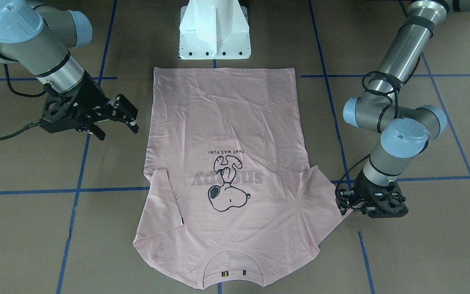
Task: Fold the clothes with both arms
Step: 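Move the left gripper to the sleeve nearest it while the right arm draws back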
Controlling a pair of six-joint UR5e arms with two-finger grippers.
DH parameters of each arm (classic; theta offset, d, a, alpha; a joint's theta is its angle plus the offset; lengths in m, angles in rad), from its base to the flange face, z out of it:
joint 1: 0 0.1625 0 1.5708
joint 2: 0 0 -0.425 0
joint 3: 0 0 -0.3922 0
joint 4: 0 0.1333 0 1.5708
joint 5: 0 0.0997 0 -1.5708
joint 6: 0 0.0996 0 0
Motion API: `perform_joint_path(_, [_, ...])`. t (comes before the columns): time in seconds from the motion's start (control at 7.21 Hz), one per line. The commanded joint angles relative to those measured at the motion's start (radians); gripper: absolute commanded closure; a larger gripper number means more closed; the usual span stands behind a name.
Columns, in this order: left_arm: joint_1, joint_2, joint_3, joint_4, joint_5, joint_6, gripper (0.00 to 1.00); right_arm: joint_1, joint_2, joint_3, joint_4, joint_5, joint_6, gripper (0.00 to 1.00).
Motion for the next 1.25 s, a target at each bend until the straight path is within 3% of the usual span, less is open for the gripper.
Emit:
perform_joint_path(0.0, [0.000,0.004,-0.006,0.000,-0.003,0.004,0.39,-0.002,0.001,-0.002,0.000,-0.011,0.003,0.00])
perform_joint_path(0.14, [0.001,0.004,-0.017,0.002,-0.003,0.004,0.50,-0.002,0.001,-0.002,0.000,-0.014,0.005,0.00])
perform_joint_path(0.69, [0.001,0.027,-0.034,0.000,-0.003,0.004,0.52,-0.019,0.001,-0.002,0.002,-0.053,0.013,0.00])
perform_joint_path(0.83, [0.003,0.027,-0.034,0.000,-0.003,0.004,0.58,-0.019,0.001,-0.002,0.002,-0.055,0.013,0.00])
perform_joint_path(1.11, [0.003,0.026,-0.033,0.003,-0.004,0.004,1.00,-0.020,0.004,-0.002,0.002,-0.057,0.013,0.00])
